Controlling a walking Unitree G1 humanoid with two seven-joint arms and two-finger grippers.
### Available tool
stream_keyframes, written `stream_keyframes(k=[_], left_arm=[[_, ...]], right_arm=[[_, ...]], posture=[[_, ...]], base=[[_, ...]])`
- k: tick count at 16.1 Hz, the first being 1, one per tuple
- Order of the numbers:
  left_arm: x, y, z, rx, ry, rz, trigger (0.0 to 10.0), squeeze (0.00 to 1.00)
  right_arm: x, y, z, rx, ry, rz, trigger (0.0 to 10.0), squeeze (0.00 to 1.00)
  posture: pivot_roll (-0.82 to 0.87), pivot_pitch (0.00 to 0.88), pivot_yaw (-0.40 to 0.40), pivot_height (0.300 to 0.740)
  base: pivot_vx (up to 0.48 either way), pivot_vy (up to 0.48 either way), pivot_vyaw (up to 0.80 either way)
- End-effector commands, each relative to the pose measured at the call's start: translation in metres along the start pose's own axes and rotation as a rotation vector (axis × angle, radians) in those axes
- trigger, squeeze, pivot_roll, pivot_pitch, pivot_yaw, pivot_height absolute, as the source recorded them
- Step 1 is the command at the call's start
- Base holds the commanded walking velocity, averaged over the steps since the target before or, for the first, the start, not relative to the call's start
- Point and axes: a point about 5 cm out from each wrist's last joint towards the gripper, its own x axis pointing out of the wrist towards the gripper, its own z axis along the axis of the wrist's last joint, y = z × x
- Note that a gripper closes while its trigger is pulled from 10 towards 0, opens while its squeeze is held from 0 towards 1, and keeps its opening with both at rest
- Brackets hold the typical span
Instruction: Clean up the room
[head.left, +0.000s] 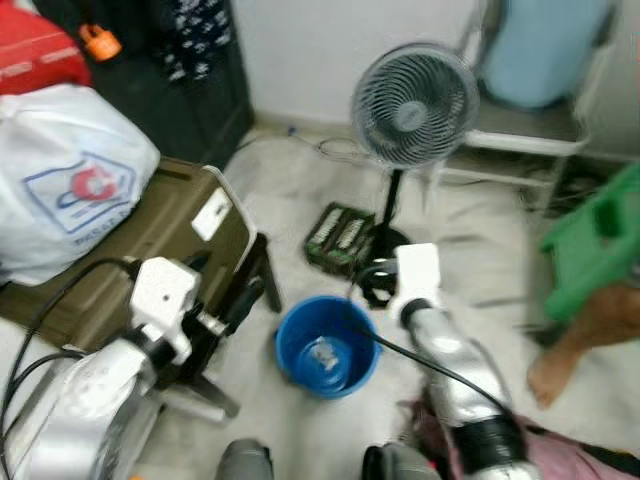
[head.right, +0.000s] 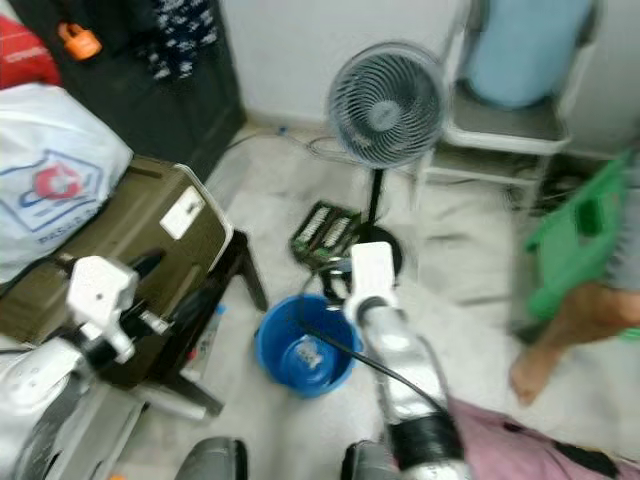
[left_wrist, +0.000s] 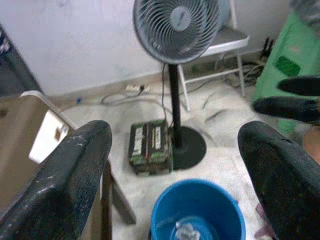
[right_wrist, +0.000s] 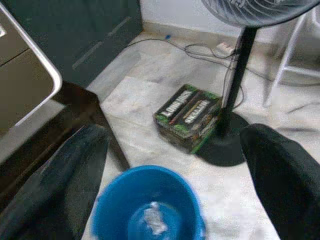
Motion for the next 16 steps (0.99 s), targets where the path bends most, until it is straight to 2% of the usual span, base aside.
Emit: stream_keyframes(k=[1, 2, 3, 6, 7, 8, 9, 11, 13, 16], left_arm=[[0.006, 0.002, -0.003, 0.013, 0.001, 0.007, 10.0, 0.00], [0.016, 0.002, -0.005, 0.018, -0.021, -0.002, 10.0, 0.00], [0.022, 0.003, -0.004, 0.022, -0.037, -0.001, 10.0, 0.00], [0.036, 0.011, -0.005, 0.020, -0.073, 0.054, 10.0, 0.00], [0.043, 0.016, -0.013, -0.020, -0.068, 0.130, 10.0, 0.00], [0.045, 0.018, -0.018, -0.050, -0.058, 0.168, 10.0, 0.00], [0.045, 0.020, -0.024, -0.080, -0.057, 0.196, 10.0, 0.00], [0.047, 0.019, -0.034, -0.107, -0.055, 0.219, 10.0, 0.00], [0.053, 0.015, -0.032, -0.135, -0.076, 0.205, 10.0, 0.00], [0.056, 0.011, -0.032, -0.152, -0.106, 0.180, 10.0, 0.00]], right_arm=[[-0.002, -0.001, 0.001, -0.010, 0.023, 0.029, 10.0, 1.00], [-0.014, -0.013, -0.002, -0.014, 0.043, 0.022, 10.0, 1.00], [-0.021, -0.019, -0.002, -0.004, 0.033, 0.004, 10.0, 1.00], [-0.040, -0.024, 0.004, 0.043, -0.020, -0.007, 10.0, 1.00], [-0.050, -0.023, 0.008, 0.073, -0.099, -0.030, 10.0, 0.63], [-0.052, -0.021, 0.010, 0.068, -0.138, -0.040, 10.0, 0.00], [-0.051, -0.021, 0.015, 0.062, -0.176, -0.041, 10.0, 0.00], [-0.046, -0.025, 0.026, 0.061, -0.224, -0.054, 10.0, 0.00], [-0.041, -0.025, 0.029, 0.074, -0.239, -0.061, 10.0, 0.00], [-0.045, -0.019, 0.025, 0.072, -0.248, -0.057, 10.0, 0.00]], posture=[[0.06, 0.000, 0.048, 0.740], [0.03, 0.000, 0.046, 0.740], [0.02, 0.000, 0.043, 0.740], [-0.02, 0.000, 0.031, 0.740], [-0.05, 0.000, 0.031, 0.740], [-0.05, 0.000, 0.035, 0.740], [-0.06, 0.000, 0.041, 0.740], [-0.07, 0.000, 0.040, 0.740], [-0.06, 0.000, 0.033, 0.740], [-0.06, 0.000, 0.030, 0.740]], base=[[0.000, 0.000, 0.00], [0.000, 0.000, 0.00], [0.000, 0.000, 0.00], [0.000, 0.000, 0.00], [0.000, 0.000, 0.00], [0.000, 0.000, 0.00], [0.000, 0.000, 0.00], [0.000, 0.000, 0.80], [0.000, 0.000, 0.80], [0.000, 0.000, 0.80]])
